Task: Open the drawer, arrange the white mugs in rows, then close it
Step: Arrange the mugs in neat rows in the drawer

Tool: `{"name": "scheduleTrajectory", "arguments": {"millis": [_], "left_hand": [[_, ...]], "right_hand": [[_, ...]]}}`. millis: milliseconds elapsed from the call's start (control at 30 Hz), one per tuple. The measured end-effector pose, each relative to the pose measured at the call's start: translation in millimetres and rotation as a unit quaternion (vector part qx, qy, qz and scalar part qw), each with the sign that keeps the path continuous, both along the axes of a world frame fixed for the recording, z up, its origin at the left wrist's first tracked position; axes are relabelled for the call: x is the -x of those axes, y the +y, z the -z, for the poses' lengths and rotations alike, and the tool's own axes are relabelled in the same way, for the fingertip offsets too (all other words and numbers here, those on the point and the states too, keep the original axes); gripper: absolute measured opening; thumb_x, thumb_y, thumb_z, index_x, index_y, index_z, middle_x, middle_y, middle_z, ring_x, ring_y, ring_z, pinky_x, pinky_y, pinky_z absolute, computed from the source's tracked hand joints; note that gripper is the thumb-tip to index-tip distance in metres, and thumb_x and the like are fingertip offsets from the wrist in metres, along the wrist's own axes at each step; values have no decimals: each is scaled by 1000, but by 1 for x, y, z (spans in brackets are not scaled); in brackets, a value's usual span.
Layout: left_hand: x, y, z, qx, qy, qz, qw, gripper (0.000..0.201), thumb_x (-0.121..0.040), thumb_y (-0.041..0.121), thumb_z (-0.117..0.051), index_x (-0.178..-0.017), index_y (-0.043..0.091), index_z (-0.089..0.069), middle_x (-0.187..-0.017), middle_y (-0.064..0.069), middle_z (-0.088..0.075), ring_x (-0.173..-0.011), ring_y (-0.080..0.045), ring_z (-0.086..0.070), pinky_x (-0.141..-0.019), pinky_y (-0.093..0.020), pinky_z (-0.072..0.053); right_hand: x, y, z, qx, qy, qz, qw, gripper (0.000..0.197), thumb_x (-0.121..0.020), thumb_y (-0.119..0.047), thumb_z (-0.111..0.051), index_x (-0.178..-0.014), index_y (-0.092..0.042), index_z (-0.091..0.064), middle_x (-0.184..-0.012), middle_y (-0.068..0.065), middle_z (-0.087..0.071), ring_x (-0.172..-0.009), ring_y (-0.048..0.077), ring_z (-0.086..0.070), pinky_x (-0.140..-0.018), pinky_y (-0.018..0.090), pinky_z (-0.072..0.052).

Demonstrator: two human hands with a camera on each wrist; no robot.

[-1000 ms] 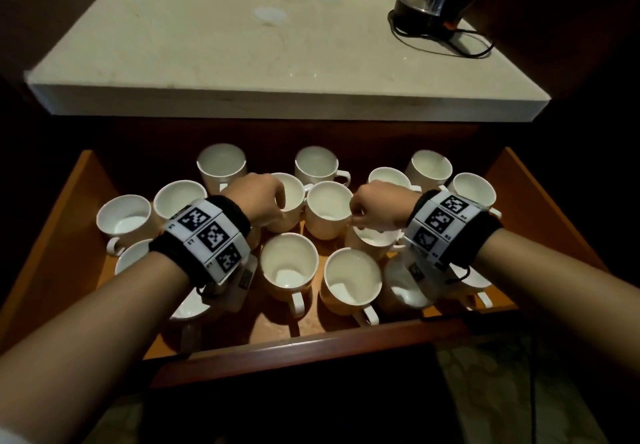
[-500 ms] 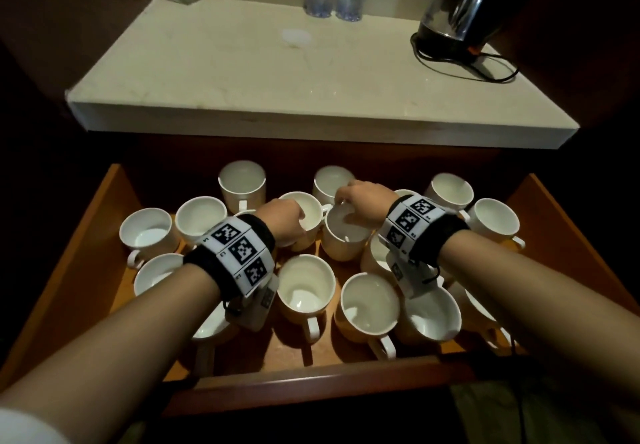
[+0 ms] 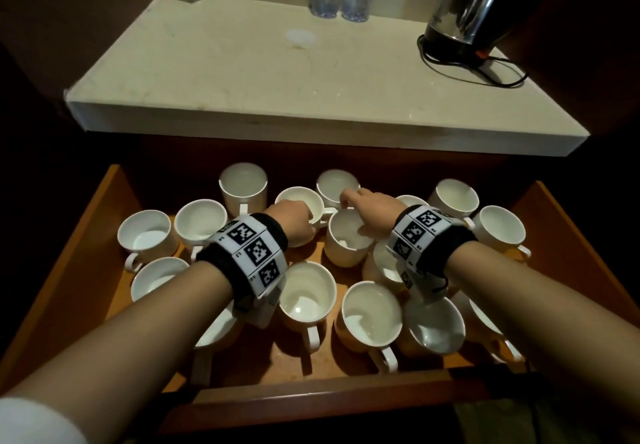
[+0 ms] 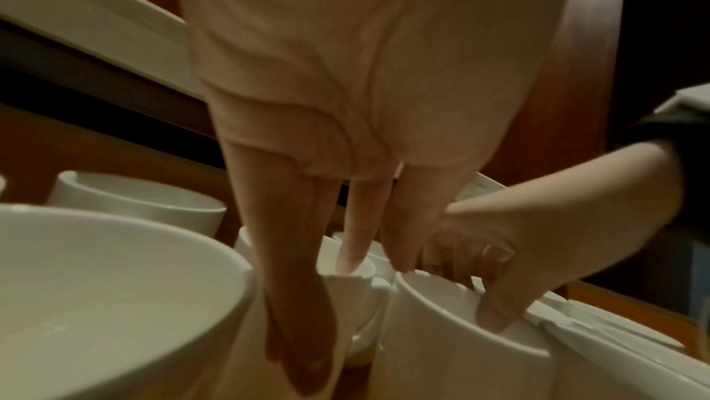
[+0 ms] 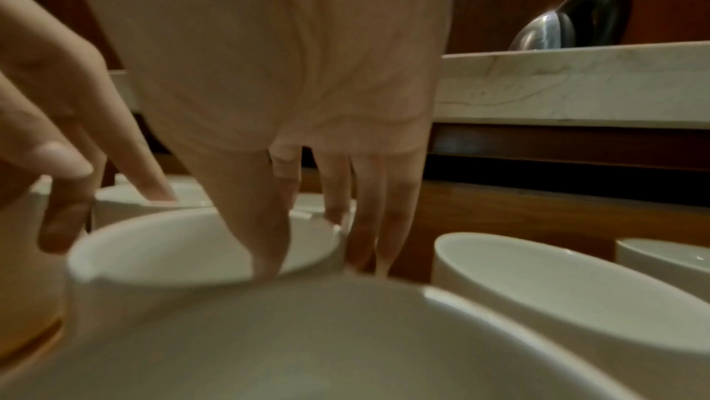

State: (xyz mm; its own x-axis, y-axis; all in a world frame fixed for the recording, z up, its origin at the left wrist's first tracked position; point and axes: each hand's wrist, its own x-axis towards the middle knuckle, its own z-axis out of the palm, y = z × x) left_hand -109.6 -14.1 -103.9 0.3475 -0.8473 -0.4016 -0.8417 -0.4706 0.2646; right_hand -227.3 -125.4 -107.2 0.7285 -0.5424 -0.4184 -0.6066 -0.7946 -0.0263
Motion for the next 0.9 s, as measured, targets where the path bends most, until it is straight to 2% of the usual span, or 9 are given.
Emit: {"name": "scheduleTrajectory", "arguments": {"millis": [100, 233, 400, 667, 800, 900], "left_hand": [[3, -4, 5, -22, 11, 5, 1000, 40, -96, 31, -47, -128, 7, -55, -124, -12, -61, -115, -26, -56, -90, -29, -44], [3, -7, 10, -21, 20, -16, 999, 38, -94, 31, -48, -122, 6, -56, -119, -12, -63, -109, -27, -59, -83, -28, -45], [0, -8, 10, -15, -11, -18, 1000, 41, -97, 32, -41, -120, 1, -56, -123, -17, -61, -115, -31, -55, -90, -31, -42], [0, -13, 10, -32, -39, -1, 999, 42, -97, 33, -39, -117, 1, -59, -121, -15, -62, -113, -29, -56, -87, -31, -42], [0, -13, 10, -37, -45, 1, 998, 41, -96, 31, -41, -123, 5, -56, -127, -13, -59, -119, -29, -53, -96, -32, -41], [-5, -15, 9, -39, -62, 9, 997, 42, -95, 30, -43, -128, 7, -55, -131, -12, -56, -123, -29, -51, -100, -34, -40]], "right_hand": [[3, -1, 3, -27, 1, 16, 1000, 60, -80, 7, -56, -131, -15, -32, -119, 16, -53, -103, 34, -56, -81, 40, -46], [11, -7, 4, -40, -8, 38, 998, 63, -79, 10, -55, -132, -14, -30, -118, 20, -55, -104, 36, -57, -85, 42, -48], [23, -13, 4, -39, -16, 58, 997, 65, -80, 9, -57, -134, -14, -30, -118, 20, -55, -104, 35, -57, -73, 34, -42], [29, -19, 5, -30, -21, 68, 997, 61, -82, 9, -54, -134, -14, -31, -118, 20, -55, -102, 34, -57, -70, 33, -41], [27, -20, 1, 20, -22, 54, 998, 50, -89, -2, -51, -134, -20, -39, -122, 13, -51, -109, 31, -55, -75, 32, -40], [19, -16, -2, 60, -99, 18, 993, 31, -93, -16, -50, -124, -19, -52, -120, 8, -53, -113, 26, -51, -84, 33, -44]]}}
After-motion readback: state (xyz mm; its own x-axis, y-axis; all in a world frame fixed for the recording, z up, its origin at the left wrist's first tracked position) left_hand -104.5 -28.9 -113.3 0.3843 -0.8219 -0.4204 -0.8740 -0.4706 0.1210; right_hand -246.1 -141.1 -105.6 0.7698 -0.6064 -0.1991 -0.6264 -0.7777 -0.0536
